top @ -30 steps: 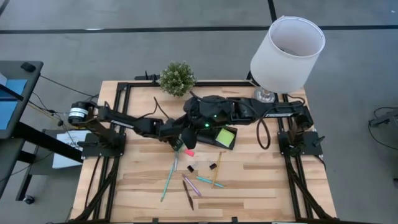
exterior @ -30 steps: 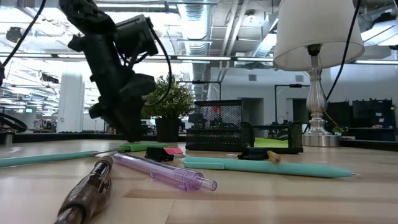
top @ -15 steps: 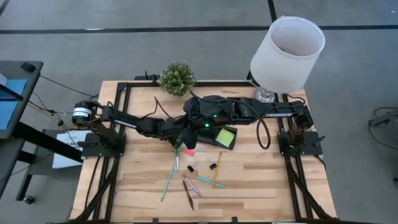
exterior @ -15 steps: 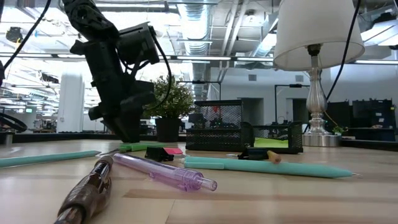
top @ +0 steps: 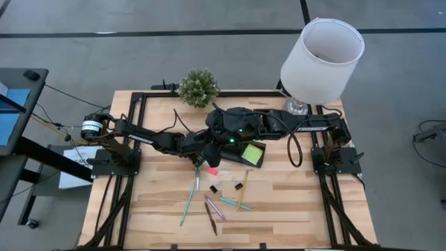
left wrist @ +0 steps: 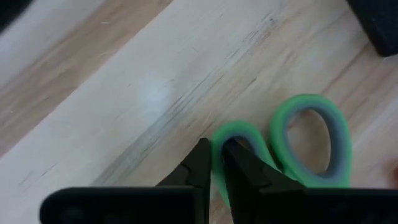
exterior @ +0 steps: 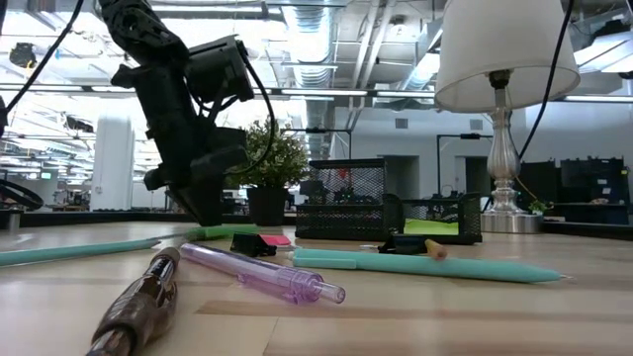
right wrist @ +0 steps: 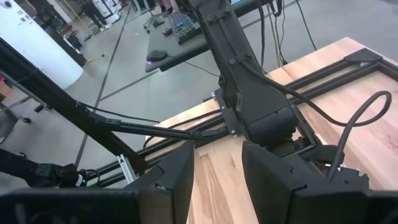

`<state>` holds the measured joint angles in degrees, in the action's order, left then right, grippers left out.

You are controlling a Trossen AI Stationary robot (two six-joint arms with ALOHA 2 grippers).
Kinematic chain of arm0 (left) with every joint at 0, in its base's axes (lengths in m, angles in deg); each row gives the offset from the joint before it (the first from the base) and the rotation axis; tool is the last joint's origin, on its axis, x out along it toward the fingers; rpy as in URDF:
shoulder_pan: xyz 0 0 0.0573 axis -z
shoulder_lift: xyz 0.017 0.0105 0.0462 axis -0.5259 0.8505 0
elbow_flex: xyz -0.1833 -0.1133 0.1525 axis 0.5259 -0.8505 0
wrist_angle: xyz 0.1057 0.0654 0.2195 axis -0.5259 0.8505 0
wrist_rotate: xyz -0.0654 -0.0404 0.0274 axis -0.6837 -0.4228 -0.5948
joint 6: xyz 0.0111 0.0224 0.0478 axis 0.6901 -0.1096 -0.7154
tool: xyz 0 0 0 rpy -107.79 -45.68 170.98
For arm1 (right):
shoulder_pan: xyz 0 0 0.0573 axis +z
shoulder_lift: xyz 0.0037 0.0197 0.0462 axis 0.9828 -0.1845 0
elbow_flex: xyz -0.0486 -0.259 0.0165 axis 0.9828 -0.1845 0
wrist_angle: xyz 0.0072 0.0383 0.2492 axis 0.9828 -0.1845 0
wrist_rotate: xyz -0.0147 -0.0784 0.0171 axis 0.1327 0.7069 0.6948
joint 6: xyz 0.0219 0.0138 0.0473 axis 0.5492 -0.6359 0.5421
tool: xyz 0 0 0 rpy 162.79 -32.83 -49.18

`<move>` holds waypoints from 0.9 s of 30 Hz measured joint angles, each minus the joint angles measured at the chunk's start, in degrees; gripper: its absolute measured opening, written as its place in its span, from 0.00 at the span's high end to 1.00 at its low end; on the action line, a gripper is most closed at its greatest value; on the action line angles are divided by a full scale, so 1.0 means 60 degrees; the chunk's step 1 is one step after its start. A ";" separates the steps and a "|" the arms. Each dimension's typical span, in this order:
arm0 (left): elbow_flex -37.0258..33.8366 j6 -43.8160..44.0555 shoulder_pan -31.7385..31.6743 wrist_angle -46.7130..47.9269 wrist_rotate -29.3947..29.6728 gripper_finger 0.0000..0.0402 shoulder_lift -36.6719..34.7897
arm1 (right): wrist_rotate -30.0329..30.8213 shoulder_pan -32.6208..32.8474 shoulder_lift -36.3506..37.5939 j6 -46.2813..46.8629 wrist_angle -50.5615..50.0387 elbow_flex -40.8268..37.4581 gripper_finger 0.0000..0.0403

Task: Pick and place office supplies into organizer
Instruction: Put the green scissors on the black desk organizer

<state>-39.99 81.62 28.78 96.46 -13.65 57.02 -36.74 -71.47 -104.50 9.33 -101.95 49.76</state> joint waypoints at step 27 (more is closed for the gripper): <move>0.3263 -0.9419 0.0158 -0.5015 0.5842 1.00 -0.1473 | -0.1247 0.0754 0.0029 -0.2994 0.2607 0.1012 0.69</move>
<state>-20.41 25.10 29.73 66.37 21.41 48.18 -44.23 -66.94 -104.33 -8.63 -86.31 55.83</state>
